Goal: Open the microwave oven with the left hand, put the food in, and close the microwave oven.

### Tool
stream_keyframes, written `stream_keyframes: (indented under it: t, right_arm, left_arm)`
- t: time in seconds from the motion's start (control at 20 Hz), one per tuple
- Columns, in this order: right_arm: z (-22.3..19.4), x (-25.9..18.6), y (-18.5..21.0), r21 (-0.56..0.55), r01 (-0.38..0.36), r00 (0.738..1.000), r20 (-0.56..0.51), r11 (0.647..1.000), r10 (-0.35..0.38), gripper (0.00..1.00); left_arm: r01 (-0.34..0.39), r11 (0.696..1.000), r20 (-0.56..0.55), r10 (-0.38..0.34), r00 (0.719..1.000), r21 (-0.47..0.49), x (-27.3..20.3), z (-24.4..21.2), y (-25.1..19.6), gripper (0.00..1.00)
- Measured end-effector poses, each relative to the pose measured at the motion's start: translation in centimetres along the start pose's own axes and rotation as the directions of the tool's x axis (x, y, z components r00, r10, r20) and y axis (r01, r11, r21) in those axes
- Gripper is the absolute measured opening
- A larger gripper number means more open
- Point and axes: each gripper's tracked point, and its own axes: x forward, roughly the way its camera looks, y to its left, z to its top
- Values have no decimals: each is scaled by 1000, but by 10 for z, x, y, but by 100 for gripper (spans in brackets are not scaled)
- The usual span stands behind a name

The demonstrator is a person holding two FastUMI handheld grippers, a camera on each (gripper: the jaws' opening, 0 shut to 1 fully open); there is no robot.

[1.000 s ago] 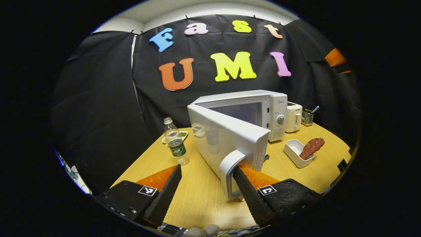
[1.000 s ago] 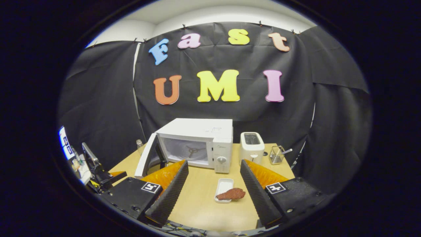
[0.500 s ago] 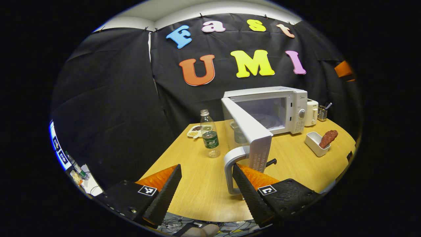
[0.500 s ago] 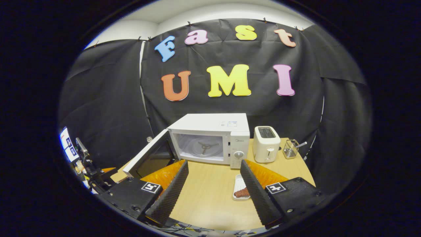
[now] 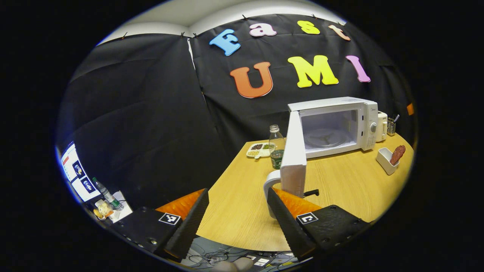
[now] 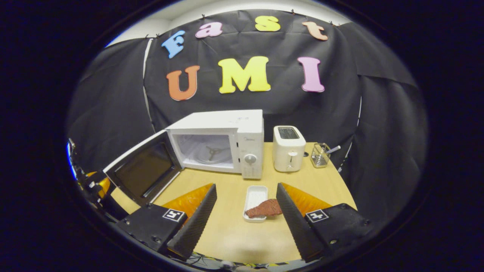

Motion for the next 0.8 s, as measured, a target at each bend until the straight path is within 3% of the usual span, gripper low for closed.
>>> stream_keyframes:
  t: [0.15,0.2,0.3,0.35,0.4,0.45,0.5,0.55,0.6,0.65,0.7,0.8]
  right_arm:
    - [-32,34,-26,39,-14,996,-86,999,17,100]
    - [-42,46,-32,51,-32,993,-115,998,38,95]
    - [-58,70,-41,69,-69,984,-162,995,80,99]
    - [-68,82,-51,79,-79,978,-189,994,93,87]
    - [-78,94,-59,97,-89,970,-218,991,109,96]
    - [-87,102,-62,129,-116,958,-249,985,145,96]
    - [-95,110,-63,171,-145,944,-270,975,188,87]
    - [-100,115,-61,219,-175,929,-286,960,235,94]
    - [-107,121,-58,270,-211,903,-314,939,293,94]
    - [-113,127,-59,321,-231,880,-334,918,338,77]
    - [-114,133,-58,359,-245,863,-343,901,371,76]
    - [-113,144,-60,423,-266,834,-350,867,426,60]
  left_arm:
    - [3,1000,5,-3,1000,-8,-16,11,-14,95]
    - [8,1000,2,-8,1000,-23,-21,15,-22,95]
    - [13,999,-4,-13,1000,-47,-30,24,-41,95]
    - [17,998,-1,-17,1000,-55,-33,32,-50,95]
    - [27,998,8,-26,1000,-63,-37,41,-62,95]
    - [37,997,20,-35,999,-74,-41,54,-73,95]
    - [52,995,27,-49,998,-90,-44,66,-86,95]
    - [60,993,35,-57,998,-102,-45,78,-96,95]
    - [58,993,48,-54,997,-103,-45,91,-104,95]
    - [59,993,63,-53,997,-99,-44,104,-112,95]
    - [65,993,79,-57,995,-102,-44,117,-121,95]
    - [73,992,99,-63,993,-104,-45,138,-138,95]
